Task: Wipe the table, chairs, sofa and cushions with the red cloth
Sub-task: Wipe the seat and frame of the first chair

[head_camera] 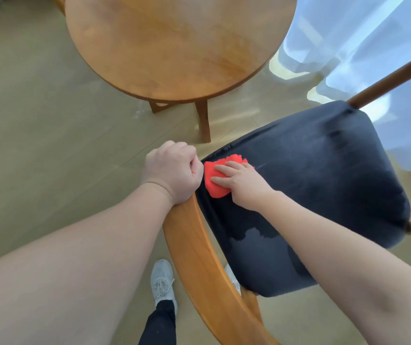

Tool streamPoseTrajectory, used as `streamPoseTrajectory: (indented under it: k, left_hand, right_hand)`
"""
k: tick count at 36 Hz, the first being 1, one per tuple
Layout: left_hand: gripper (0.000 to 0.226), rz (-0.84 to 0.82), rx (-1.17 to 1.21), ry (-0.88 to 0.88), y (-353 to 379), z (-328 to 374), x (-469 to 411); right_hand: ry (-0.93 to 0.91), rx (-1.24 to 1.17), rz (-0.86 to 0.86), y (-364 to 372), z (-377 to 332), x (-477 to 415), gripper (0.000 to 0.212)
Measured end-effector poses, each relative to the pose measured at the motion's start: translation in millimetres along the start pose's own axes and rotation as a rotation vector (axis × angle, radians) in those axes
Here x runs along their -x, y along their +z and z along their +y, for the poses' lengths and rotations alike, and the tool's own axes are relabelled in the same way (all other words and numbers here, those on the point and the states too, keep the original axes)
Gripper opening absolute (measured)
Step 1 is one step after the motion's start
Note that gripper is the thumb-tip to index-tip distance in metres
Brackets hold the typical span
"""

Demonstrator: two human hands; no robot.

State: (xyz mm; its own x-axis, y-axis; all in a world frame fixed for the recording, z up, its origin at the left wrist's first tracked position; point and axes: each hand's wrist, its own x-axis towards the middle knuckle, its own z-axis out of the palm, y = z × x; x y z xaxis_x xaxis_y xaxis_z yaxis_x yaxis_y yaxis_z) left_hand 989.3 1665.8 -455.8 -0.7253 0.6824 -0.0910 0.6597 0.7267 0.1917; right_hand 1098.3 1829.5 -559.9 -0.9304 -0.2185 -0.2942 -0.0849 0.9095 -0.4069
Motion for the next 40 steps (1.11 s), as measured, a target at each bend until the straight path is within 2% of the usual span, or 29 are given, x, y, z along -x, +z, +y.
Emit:
streamPoseTrajectory:
  k: [4, 6, 8, 13, 17, 21, 25, 28, 36, 40]
  left_hand:
    - [0.032, 0.034, 0.013, -0.012, 2.9, -2.3, 0.5]
    - [0.031, 0.050, 0.013, -0.006, 4.7, -3.0, 1.0]
    - [0.031, 0.058, 0.016, 0.001, 4.5, -3.2, 0.6]
    - [0.030, 0.051, 0.018, 0.020, 3.1, -5.3, 2.0]
    - [0.030, 0.070, 0.007, 0.032, 4.0, -4.7, 0.5]
    - [0.032, 0.070, -0.011, 0.024, 2.0, -2.2, 2.6]
    - [0.034, 0.073, -0.022, 0.026, -1.6, 4.3, 9.8]
    - [0.036, 0.062, -0.042, 0.068, -2.0, 14.1, 22.1]
    - [0.037, -0.010, -0.068, 0.196, 5.4, 50.3, 68.9]
    - [0.033, -0.049, -0.072, 0.222, 7.0, 55.3, 74.8]
  right_hand:
    - [0.099, 0.023, -0.083, 17.1, -9.4, -29.7, 0.061]
    - [0.091, 0.034, -0.053, 33.1, -10.8, -15.9, 0.061]
    - [0.033, 0.029, -0.055, 45.1, -13.7, 7.5, 0.057]
    - [-0.209, 0.066, -0.213, 78.3, -33.6, 108.1, 0.050]
    - [-0.360, 0.152, -0.468, 99.2, -20.6, 193.8, 0.040]
    - [-0.476, 0.297, -0.680, 88.3, -7.2, 213.1, 0.036]
    - [-0.526, 0.284, -0.747, 81.0, -5.3, 204.1, 0.038]
    - [-0.506, 0.279, -0.679, 71.8, -2.3, 206.2, 0.039]
    - [-0.282, 0.263, -0.215, 35.0, 23.2, 167.9, 0.055]
    - [-0.116, 0.170, -0.160, 33.7, 24.0, 137.4, 0.061]
